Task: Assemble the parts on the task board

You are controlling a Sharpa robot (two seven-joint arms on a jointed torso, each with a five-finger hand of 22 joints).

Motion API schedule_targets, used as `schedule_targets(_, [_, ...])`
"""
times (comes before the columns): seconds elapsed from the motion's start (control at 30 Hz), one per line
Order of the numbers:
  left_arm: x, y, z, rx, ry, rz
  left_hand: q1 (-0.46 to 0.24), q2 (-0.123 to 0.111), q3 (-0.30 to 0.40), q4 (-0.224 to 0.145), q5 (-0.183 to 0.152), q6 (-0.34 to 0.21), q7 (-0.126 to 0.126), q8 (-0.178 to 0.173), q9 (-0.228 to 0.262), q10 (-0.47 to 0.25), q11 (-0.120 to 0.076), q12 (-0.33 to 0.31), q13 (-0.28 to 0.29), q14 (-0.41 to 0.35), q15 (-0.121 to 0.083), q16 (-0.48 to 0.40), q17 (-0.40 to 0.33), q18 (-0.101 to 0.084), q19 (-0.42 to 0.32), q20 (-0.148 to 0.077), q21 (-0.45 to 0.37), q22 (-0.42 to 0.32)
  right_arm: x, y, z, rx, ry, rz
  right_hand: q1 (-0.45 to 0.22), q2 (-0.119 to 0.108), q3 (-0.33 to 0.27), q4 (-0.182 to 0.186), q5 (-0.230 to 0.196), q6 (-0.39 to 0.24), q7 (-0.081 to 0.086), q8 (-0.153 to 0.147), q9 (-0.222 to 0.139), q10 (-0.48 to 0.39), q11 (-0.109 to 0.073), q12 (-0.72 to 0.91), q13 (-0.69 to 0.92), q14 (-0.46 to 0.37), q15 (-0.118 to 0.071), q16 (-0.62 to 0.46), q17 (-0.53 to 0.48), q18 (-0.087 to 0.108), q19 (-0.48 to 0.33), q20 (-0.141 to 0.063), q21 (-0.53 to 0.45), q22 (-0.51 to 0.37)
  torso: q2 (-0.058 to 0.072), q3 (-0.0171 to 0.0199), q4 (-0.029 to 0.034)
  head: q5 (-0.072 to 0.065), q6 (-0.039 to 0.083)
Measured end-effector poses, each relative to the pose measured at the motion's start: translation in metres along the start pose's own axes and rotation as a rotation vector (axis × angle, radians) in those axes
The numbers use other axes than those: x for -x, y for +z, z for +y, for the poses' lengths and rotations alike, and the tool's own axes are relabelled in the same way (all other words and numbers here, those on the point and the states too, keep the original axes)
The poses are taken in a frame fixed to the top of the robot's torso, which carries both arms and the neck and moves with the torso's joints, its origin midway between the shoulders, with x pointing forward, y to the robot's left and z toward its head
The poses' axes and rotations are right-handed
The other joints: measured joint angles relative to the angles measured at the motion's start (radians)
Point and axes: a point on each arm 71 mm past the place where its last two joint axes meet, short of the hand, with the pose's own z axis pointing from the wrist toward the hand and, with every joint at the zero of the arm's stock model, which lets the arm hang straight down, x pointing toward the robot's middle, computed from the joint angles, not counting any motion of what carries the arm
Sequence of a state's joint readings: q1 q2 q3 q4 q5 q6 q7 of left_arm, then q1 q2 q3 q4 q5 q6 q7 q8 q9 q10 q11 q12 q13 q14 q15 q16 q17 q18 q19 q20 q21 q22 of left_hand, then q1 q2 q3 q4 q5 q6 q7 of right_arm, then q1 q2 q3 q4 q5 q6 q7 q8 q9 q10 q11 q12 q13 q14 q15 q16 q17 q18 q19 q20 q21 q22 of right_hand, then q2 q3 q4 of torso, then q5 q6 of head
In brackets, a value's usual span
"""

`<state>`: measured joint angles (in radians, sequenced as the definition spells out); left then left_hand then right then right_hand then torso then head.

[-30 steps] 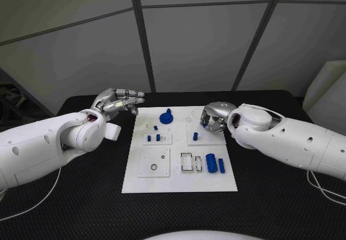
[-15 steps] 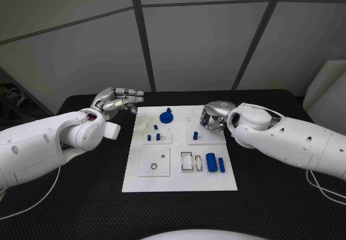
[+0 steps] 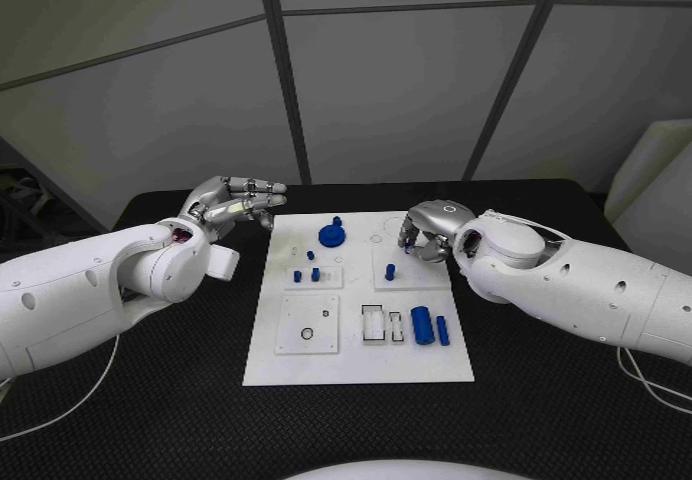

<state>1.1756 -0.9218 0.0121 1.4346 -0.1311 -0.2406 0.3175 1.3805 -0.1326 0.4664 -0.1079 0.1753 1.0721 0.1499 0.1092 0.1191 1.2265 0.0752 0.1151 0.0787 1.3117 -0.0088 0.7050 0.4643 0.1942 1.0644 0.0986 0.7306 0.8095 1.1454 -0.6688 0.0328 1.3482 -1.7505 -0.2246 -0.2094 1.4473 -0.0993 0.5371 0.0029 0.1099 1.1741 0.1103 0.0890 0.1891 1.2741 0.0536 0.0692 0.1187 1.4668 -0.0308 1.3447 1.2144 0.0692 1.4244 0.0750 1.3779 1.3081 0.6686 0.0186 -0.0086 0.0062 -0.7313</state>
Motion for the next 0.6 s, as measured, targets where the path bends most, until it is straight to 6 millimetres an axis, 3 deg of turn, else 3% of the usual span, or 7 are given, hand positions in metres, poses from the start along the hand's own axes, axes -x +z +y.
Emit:
schedule_targets(0.4, [0.001,0.000,0.001,0.003,-0.001,0.002,0.004,0.004,0.000,-0.005,0.008,0.000,0.000,-0.004,0.000,0.000,0.000,0.000,0.000,0.000,0.000,-0.005,-0.001,0.000,0.000,0.000,0.000,0.000,0.014,-0.018,0.010,0.047,0.030,-0.092,-0.012,-0.012,0.003,-0.003,0.000,0.000,0.000,0.000,0.000,0.000,0.000,-0.002,-0.001,0.000,0.000,0.000,0.000,0.000,0.000,0.000,0.000,0.000,-0.001,-0.0016,0.0000,0.000,0.005])
schedule_targets(0.6, [0.000,0.001,0.001,0.004,-0.003,0.005,0.004,0.004,0.000,-0.005,0.014,0.000,0.000,-0.004,0.000,-0.004,0.004,-0.004,0.000,0.000,0.000,-0.005,-0.003,0.000,0.000,0.000,0.000,0.000,0.022,-0.028,0.033,0.110,0.071,-0.120,-0.012,-0.012,0.003,-0.003,0.000,0.000,0.000,0.000,0.000,0.000,0.000,-0.002,-0.003,0.000,0.000,0.000,0.001,0.000,0.000,0.000,0.004,0.000,-0.001,-0.0017,0.0001,0.011,0.009])
